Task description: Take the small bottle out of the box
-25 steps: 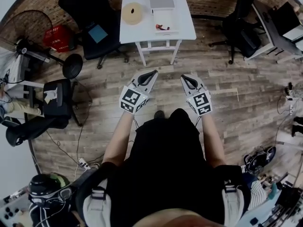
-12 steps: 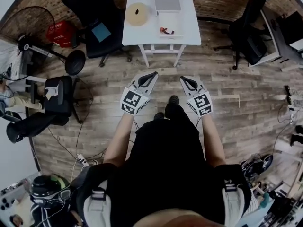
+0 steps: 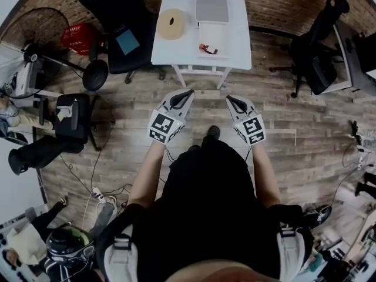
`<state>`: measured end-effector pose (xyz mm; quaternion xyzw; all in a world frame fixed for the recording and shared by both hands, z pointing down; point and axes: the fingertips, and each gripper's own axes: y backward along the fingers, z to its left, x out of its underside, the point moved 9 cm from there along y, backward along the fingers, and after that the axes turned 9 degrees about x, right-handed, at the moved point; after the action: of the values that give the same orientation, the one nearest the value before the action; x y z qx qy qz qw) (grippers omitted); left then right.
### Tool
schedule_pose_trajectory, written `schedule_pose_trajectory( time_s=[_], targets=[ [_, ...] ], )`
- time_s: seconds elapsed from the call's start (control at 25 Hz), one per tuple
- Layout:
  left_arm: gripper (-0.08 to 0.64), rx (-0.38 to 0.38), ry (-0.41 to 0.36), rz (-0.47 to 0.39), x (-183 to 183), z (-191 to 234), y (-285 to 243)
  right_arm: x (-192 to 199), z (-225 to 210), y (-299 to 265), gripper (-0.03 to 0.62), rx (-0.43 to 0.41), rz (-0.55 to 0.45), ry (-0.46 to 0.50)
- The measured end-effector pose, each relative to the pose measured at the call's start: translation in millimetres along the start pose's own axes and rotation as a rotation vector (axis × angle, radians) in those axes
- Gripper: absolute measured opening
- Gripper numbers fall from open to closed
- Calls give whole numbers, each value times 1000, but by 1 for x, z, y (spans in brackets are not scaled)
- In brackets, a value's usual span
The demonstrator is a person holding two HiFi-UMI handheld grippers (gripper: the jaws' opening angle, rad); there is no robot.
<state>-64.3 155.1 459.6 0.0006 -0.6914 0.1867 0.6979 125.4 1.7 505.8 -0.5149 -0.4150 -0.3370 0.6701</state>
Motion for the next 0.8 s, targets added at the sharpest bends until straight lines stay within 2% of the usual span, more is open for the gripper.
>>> schedule_pose_trajectory(
  time_s=[0.32,0.8],
  targets=[
    [20,-60,26,-3,-10,16,-32,0,-44,-27,-2,-68,-3,21],
    [20,-133,32,12,-12,19,-52,3,-74,-56,-2,-148,-22,45]
  ],
)
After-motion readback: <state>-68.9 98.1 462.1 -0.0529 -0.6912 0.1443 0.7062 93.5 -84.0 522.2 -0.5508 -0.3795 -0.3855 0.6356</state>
